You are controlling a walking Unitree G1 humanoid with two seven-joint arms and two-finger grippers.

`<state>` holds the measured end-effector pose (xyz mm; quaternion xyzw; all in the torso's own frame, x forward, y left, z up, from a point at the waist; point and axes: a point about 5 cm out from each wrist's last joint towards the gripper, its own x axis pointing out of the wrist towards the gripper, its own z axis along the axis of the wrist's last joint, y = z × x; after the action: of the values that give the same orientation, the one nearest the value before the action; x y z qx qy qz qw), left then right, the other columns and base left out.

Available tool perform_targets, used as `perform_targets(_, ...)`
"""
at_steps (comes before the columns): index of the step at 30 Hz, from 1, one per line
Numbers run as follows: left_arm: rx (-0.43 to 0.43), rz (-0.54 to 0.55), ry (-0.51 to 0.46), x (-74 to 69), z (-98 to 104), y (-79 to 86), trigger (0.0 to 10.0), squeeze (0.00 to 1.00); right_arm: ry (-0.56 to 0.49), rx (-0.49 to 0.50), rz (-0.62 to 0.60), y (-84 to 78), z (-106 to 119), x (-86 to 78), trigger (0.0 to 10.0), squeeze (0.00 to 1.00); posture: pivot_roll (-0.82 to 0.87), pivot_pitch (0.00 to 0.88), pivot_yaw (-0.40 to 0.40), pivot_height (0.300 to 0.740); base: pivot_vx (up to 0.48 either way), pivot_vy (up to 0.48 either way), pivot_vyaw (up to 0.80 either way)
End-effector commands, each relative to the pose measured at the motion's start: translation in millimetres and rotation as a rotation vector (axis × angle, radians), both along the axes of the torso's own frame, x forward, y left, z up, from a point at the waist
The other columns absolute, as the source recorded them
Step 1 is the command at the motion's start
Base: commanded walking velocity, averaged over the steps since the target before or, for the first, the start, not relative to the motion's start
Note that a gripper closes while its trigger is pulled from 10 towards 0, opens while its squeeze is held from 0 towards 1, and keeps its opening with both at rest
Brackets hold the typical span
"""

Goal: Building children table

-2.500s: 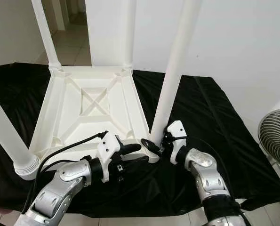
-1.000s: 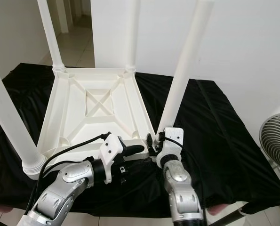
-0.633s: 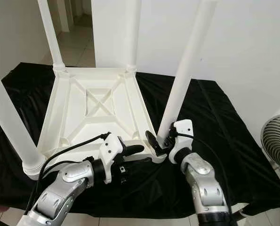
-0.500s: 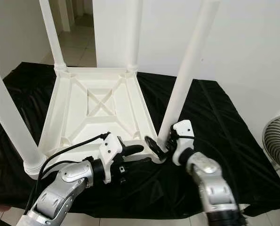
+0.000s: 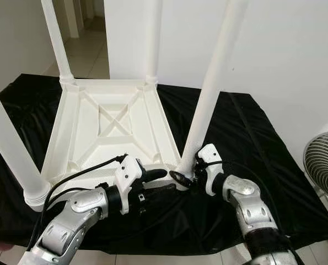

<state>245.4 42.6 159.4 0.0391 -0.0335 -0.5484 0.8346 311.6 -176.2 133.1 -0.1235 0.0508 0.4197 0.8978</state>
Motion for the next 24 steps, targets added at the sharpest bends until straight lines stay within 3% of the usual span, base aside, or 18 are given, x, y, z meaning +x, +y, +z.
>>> perform_targets(1,-0.006,0.056,0.004,0.8,0.0,1.1,10.0,0.00,0.030,-0.006,0.021,4.4,-6.7,1.2,0.0,0.00,0.01,0.050,-0.066,0.740,0.000,0.000,0.00)
perform_targets(7,-0.007,0.057,0.006,0.9,0.0,0.4,10.0,0.00,0.027,0.042,-0.014,4.2,-4.7,3.9,0.0,0.00,0.01,0.051,-0.069,0.740,0.000,0.000,0.00)
perform_targets(13,-0.011,0.058,0.006,0.8,0.5,-1.1,10.0,0.00,-0.013,0.088,-0.163,10.2,-7.4,3.0,0.0,0.00,0.00,0.054,-0.073,0.740,0.000,0.000,0.00)
perform_targets(17,-0.011,0.058,0.006,0.7,0.5,-1.1,10.0,0.00,-0.015,0.089,-0.169,10.5,-7.8,3.1,0.0,0.00,0.00,0.054,-0.073,0.740,0.000,0.000,0.00)
perform_targets(21,-0.016,0.057,0.010,-0.8,-0.2,-2.9,10.0,0.00,-0.006,0.155,-0.432,25.0,-14.4,-5.9,0.0,0.00,0.00,0.056,-0.079,0.740,0.000,0.000,0.00)
perform_targets(24,-0.014,0.056,0.012,-1.2,-0.8,-2.5,10.0,0.00,-0.004,0.163,-0.520,25.5,-14.9,-5.6,0.0,0.00,0.00,0.054,-0.080,0.740,0.000,0.000,0.00)
